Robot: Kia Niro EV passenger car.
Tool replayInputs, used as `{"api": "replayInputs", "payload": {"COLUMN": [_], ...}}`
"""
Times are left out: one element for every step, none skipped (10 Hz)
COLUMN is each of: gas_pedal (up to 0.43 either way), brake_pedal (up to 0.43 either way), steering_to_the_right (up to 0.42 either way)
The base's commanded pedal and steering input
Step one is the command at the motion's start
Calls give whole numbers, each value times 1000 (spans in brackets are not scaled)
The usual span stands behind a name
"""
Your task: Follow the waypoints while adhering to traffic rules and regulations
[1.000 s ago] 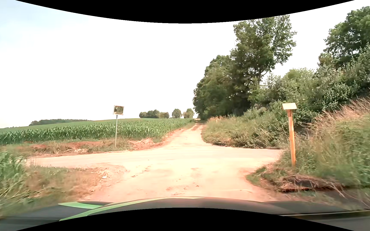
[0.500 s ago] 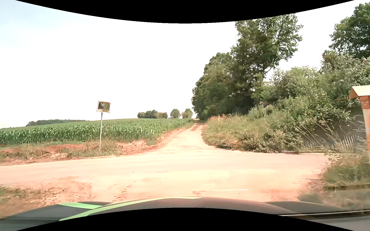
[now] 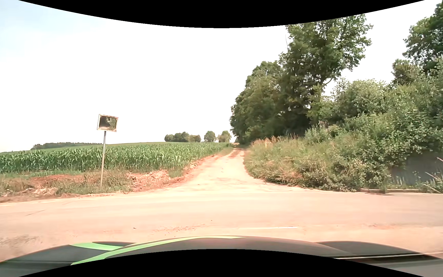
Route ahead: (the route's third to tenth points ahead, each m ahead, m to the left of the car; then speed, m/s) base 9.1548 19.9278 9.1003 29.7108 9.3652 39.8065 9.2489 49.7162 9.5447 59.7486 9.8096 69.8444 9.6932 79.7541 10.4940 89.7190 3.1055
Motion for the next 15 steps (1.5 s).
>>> {"api": "replayInputs", "payload": {"gas_pedal": [0,0,0,0,0,0,0,0,0,0,0,0,0,0,0], "brake_pedal": [250,250,250,244,226,207,183,183,189,189,189,195,195,195,195], "steering_to_the_right": [-57,-86,-112,-136,-162,-185,-201,-226,-252,-280,-302,-322,-350,-386,-419]}}
